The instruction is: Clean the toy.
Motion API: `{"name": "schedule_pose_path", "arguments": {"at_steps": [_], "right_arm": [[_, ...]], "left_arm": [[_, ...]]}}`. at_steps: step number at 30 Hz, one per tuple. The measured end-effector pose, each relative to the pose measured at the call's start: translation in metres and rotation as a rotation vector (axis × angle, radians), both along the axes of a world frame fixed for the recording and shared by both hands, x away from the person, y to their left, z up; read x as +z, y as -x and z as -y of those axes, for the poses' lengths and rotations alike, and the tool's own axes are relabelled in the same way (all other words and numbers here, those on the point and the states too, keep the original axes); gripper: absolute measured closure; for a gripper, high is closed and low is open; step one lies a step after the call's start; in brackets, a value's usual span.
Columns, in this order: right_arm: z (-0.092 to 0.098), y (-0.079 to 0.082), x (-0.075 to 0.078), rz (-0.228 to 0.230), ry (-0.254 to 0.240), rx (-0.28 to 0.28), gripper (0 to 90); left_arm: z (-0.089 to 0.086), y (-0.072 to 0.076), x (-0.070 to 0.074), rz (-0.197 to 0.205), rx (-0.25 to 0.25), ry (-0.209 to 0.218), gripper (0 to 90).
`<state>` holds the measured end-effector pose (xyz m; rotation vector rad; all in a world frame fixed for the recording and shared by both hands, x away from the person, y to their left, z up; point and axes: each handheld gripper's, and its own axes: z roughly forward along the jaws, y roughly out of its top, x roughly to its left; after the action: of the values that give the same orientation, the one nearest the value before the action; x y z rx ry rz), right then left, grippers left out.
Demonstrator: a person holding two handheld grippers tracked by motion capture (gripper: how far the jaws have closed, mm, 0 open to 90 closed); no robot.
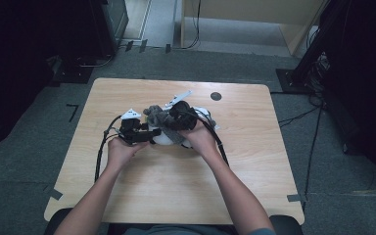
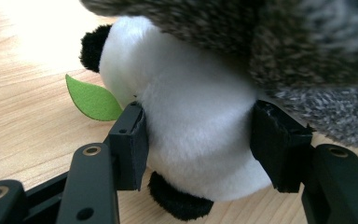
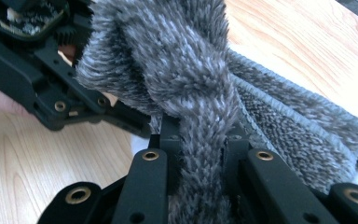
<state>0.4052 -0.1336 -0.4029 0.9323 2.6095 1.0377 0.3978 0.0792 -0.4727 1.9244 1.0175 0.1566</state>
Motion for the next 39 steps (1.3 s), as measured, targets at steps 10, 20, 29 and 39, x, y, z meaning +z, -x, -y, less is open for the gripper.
{"name": "schedule_pose_path", "arguments": {"at_steps": [10, 20, 29, 39], "right_arm": [[0.033, 0.016, 0.006, 0.009, 0.006, -0.013, 77.4], [0.075, 0.032, 0.016, 0.033, -0.013, -0.058, 77.2], [0.11, 0.042, 0.013, 0.028, -0.047, -0.122, 77.1], [0.129, 0.047, 0.004, 0.018, -0.068, -0.17, 77.1]], "left_arm": [[-0.001, -0.001, 0.0, -0.006, -0.004, 0.006, 41.8], [-0.001, -0.002, 0.0, -0.008, -0.006, 0.007, 41.9], [-0.002, -0.002, -0.001, -0.003, -0.014, 0.014, 41.8], [-0.003, -0.003, -0.001, -0.008, -0.024, 0.031, 43.5]]}}
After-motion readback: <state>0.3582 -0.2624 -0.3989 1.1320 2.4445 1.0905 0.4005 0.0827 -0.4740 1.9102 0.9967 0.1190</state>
